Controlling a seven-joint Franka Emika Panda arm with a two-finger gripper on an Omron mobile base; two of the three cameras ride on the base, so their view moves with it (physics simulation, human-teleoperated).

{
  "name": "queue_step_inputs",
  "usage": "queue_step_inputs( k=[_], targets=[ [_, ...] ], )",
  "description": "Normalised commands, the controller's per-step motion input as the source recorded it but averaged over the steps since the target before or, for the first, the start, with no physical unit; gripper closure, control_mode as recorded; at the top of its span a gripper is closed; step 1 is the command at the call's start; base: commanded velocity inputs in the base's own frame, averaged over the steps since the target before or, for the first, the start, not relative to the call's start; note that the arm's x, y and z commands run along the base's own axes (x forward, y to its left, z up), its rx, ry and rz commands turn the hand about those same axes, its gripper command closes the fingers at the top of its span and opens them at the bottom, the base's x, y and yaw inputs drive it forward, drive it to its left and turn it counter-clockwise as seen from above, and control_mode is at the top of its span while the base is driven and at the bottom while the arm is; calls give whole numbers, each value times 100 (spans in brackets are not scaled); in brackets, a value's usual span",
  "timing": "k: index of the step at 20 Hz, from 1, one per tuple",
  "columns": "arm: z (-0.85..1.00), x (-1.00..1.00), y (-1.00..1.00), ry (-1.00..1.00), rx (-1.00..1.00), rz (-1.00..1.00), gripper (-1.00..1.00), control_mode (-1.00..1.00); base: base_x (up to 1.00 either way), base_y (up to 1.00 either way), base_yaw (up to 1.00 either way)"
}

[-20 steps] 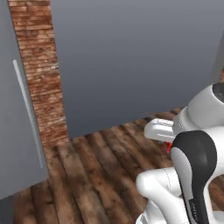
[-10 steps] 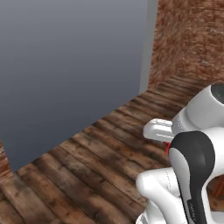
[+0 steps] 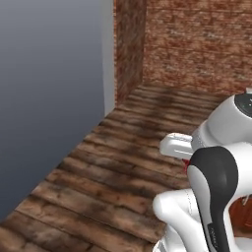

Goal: Take the fish from the fridge and place it on the digital scale on the counter by the fridge. Wait a few seconds for a reading, then move it to the plate on the dining counter.

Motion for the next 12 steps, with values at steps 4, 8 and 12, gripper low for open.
queue_step_inputs(
  k=[4, 8, 12],
  targets=[
    [0, 0, 0, 0, 0, 0, 100, 100, 100, 4, -47],
    [0, 0, 0, 0, 0, 0, 100, 100, 100, 6, -45],
    [0, 0, 0, 0, 0, 0, 100, 100, 100, 21, -46]
  ],
)
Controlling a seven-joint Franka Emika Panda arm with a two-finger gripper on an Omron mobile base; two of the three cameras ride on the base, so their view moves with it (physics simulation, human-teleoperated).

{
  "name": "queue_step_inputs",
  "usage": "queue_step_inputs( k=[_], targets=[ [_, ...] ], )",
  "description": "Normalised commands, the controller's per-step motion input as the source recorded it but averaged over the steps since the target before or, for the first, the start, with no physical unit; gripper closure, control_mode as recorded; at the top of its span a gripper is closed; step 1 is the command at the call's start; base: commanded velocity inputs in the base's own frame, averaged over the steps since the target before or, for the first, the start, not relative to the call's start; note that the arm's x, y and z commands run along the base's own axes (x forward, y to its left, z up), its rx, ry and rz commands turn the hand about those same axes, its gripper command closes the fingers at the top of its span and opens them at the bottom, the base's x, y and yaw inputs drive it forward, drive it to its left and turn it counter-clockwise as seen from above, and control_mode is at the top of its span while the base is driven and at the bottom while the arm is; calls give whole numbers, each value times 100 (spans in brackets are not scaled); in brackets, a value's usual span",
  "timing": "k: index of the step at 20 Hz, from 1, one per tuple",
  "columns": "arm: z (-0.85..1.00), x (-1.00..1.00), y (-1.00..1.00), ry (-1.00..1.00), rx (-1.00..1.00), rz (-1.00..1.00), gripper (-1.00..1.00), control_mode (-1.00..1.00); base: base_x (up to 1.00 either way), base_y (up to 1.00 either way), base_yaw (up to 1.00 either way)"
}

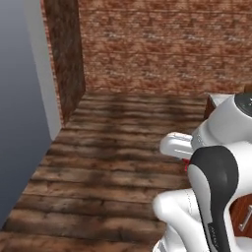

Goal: Take the fish from the fridge and place it on the digital scale on the counter by the fridge. Wait a few seconds for a reading, then move it to the plate on the dining counter.

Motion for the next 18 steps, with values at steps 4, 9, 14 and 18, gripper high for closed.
queue_step_inputs(
  k=[4, 9, 14, 18],
  targets=[
    [0, 0, 0, 0, 0, 0, 100, 100, 93, 63, -50],
    [0, 0, 0, 0, 0, 0, 100, 100, 81, 82, -54],
    [0, 0, 0, 0, 0, 0, 100, 100, 82, 83, -58],
    [0, 0, 0, 0, 0, 0, 100, 100, 91, 73, -57]
  ],
)
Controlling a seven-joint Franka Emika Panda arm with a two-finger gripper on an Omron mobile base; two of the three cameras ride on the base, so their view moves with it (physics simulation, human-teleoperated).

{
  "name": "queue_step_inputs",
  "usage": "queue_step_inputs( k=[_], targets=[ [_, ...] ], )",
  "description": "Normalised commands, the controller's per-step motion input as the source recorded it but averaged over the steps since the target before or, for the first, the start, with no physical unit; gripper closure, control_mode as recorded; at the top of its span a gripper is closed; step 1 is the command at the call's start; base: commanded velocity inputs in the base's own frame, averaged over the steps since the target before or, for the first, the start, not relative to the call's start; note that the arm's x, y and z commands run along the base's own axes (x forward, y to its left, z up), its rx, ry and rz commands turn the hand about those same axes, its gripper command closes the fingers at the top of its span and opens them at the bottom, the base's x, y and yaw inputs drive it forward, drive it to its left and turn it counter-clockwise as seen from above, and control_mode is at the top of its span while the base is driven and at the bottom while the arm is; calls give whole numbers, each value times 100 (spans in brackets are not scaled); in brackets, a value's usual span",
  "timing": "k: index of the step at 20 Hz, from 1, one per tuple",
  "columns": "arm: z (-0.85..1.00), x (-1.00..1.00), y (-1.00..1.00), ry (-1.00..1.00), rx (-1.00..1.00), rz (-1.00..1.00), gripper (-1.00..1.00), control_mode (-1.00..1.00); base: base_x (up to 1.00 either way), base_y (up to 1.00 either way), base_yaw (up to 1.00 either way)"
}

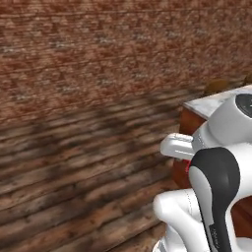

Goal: Take the fish from the fridge and place it on the digital scale on the counter by the fridge. Wait a few seconds for a reading, then move it to the plate on the dining counter.

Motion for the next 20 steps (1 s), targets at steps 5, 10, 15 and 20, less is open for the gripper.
queue_step_inputs(
  k=[5, 10, 15, 20],
  targets=[
    [0, 0, 0, 0, 0, 0, 100, 100, 98, 69, -55],
    [0, 0, 0, 0, 0, 0, 100, 100, 98, 72, -54],
    [0, 0, 0, 0, 0, 0, 100, 100, 88, 77, -54],
    [0, 0, 0, 0, 0, 0, 100, 100, 78, 83, -52]
  ],
)
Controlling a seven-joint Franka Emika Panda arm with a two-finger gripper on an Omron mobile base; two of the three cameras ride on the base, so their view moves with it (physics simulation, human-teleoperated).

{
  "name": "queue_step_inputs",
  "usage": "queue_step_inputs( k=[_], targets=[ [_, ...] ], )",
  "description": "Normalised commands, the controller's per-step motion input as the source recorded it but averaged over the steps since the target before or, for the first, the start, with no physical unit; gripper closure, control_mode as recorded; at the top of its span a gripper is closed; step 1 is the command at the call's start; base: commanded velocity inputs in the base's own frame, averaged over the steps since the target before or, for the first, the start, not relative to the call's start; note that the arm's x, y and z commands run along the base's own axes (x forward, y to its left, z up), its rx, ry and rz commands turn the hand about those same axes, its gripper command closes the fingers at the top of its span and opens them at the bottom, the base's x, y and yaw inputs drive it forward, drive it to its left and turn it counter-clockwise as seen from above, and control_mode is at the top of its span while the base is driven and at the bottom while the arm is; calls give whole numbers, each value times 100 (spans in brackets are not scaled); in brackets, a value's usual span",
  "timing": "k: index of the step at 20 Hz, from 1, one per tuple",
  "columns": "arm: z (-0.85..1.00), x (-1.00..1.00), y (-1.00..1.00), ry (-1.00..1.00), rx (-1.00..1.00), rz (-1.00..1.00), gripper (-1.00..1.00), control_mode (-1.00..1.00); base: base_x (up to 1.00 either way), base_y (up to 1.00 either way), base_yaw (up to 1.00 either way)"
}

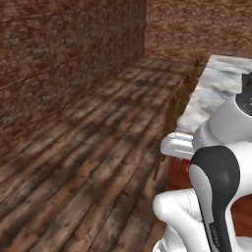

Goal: Take the fish from the fridge and place it on the digital scale on the counter by the fridge. Wait a few seconds for a reading, then move it to the plate on the dining counter.

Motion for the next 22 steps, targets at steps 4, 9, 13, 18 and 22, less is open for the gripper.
queue_step_inputs(
  k=[4, 9, 13, 18, 22],
  targets=[
    [0, 0, 0, 0, 0, 0, 100, 100, 72, 84, -50],
    [0, 0, 0, 0, 0, 0, 100, 100, 73, 84, -50],
    [0, 0, 0, 0, 0, 0, 100, 100, 74, 87, -51],
    [0, 0, 0, 0, 0, 0, 100, 100, 72, 87, -51],
    [0, 0, 0, 0, 0, 0, 100, 100, 69, 83, -51]
  ],
)
